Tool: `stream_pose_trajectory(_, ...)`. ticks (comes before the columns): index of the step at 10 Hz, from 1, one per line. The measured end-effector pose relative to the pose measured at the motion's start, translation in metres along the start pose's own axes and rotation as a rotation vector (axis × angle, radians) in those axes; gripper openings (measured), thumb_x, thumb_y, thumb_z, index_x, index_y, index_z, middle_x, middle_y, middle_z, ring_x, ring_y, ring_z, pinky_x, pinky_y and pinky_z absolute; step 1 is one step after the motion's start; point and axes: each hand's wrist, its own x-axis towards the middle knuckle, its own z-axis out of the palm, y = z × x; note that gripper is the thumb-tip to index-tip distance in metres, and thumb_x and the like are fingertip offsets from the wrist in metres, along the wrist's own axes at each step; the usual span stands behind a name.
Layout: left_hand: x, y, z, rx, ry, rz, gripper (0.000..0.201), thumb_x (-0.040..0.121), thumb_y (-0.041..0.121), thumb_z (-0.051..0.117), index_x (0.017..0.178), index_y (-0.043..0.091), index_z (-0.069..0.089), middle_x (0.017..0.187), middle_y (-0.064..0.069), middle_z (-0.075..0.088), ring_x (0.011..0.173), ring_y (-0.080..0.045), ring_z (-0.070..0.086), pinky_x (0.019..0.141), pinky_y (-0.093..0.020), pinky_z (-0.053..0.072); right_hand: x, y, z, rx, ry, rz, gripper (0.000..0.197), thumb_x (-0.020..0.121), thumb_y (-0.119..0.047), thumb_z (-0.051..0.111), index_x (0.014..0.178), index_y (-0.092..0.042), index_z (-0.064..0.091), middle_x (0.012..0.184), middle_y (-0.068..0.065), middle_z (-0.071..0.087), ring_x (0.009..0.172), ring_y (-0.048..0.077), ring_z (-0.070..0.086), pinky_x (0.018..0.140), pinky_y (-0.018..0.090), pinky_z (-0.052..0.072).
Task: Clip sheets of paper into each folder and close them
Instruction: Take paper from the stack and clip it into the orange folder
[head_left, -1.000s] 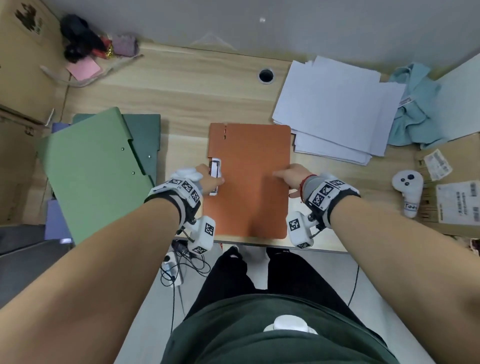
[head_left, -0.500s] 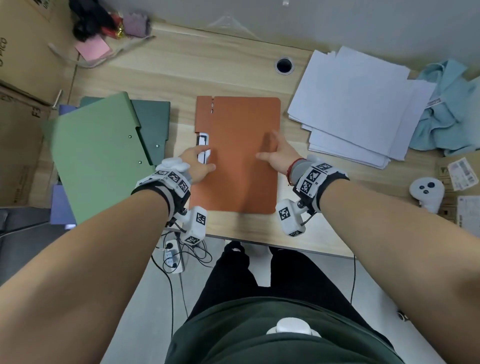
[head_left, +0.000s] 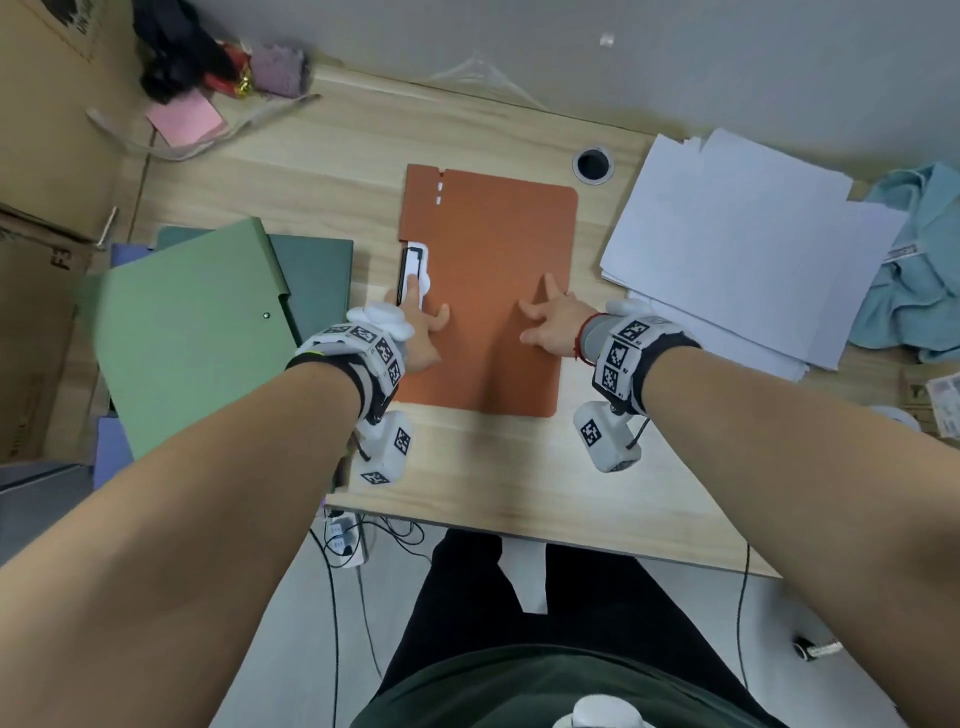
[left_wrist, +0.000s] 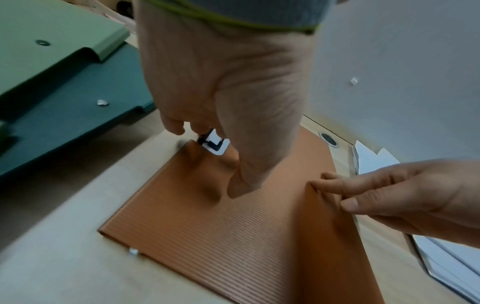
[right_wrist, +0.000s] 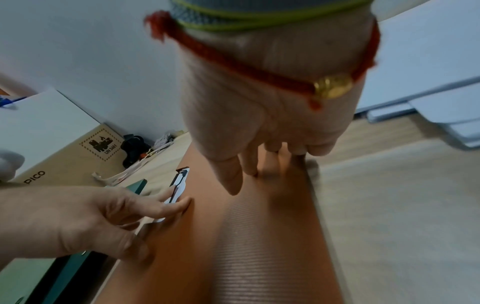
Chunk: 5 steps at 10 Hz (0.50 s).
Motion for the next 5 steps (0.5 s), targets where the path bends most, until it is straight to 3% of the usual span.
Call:
stream_pose_trajectory(1,0.031,-0.011,-0.015,-0.089,0.077,-0.068,0.070,0.091,0.043,0.047,0.155,0.028,0.021,0.164,-0.008,-0.001,0.149,-0.034,0.006,0.118,-0.050,0.016,0.019,-0.011,-0.023,-0.013,0.021,0.012,0.065,0.097,-0.034,0.047,0.155,-0.034,0.017,0.162,0.002,-0.022,0.150,0.035,-0.007,0.120,0.049,0.019)
stream_pose_trajectory(2,0.049,-0.020,-0.029,-0.109,0.132,-0.054,0.077,0.086,0.035,0.060,0.154,0.019,0.027,0.163,-0.012,0.002,0.149,-0.038,0.008,0.119,-0.054,0.017,0.034,-0.018,-0.044,-0.038,0.040,0.023,0.066,0.097,-0.032,0.046,0.155,-0.035,0.015,0.161,0.001,-0.023,0.150,0.035,-0.007,0.118,0.047,0.022)
stream_pose_trajectory(3,0.056,-0.019,-0.045,-0.065,0.129,-0.028,0.065,0.096,0.027,0.053,0.154,0.026,0.024,0.164,-0.013,-0.003,0.149,-0.039,0.006,0.120,-0.050,0.015,0.044,-0.020,-0.056,-0.039,0.055,0.033,0.067,0.096,-0.028,0.044,0.155,-0.037,0.014,0.162,0.000,-0.022,0.150,0.035,-0.007,0.116,0.046,0.028)
stream_pose_trajectory(5,0.072,-0.024,-0.064,-0.134,0.189,0.009,0.061,0.092,0.015,0.057,0.150,0.015,0.037,0.163,-0.011,0.001,0.150,-0.036,0.007,0.120,-0.051,0.014,0.056,-0.018,-0.062,-0.045,0.093,0.050,0.072,0.090,-0.020,0.043,0.153,-0.042,0.015,0.162,-0.003,-0.020,0.150,0.033,-0.009,0.109,0.047,0.040)
